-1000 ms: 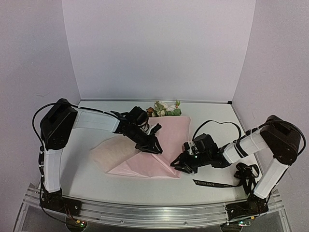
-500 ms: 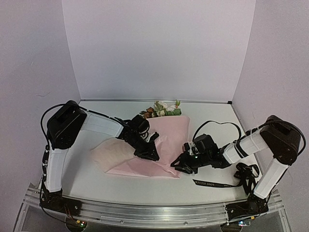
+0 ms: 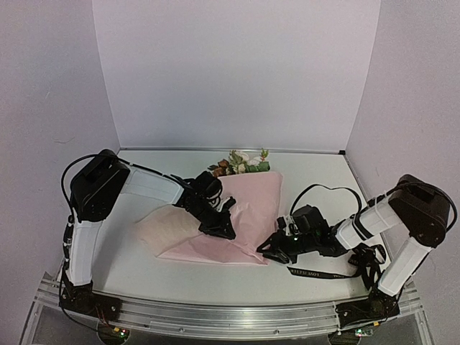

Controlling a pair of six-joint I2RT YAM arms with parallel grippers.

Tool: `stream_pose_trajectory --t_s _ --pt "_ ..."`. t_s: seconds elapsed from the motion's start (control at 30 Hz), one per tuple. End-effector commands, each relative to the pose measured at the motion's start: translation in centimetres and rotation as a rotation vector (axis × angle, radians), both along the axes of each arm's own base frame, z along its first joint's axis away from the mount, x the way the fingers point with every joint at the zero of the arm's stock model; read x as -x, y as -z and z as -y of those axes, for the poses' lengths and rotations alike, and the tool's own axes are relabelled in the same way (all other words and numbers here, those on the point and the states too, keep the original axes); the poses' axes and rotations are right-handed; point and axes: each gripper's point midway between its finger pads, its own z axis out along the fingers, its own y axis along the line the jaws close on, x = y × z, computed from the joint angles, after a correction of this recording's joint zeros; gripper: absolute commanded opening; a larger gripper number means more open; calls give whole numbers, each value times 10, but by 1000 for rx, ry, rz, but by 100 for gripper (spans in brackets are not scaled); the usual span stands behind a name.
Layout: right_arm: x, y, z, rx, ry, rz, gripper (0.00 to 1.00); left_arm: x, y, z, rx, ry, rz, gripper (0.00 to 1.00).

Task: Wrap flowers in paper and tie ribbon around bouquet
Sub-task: Press the fold line of the 2/3-folded wrapping paper.

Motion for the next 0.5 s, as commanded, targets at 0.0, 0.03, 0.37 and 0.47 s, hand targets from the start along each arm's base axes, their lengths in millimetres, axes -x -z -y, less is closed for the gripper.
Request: stream_pose_trajectory --t_s 0.0,0.03,0.37,0.47 --pt "16 13 12 42 14 -31 32 -1 28 -15 -102 -21 -14 9" --pt "16 14 13 42 18 -30 32 0 29 -16 -104 -22 -14 9" --pt "21 9 15 12 20 -39 32 -3 31 -21 -113 -23 -16 9" --pt "26 10 20 15 20 -41 33 -3 32 -22 -113 -22 -18 9"
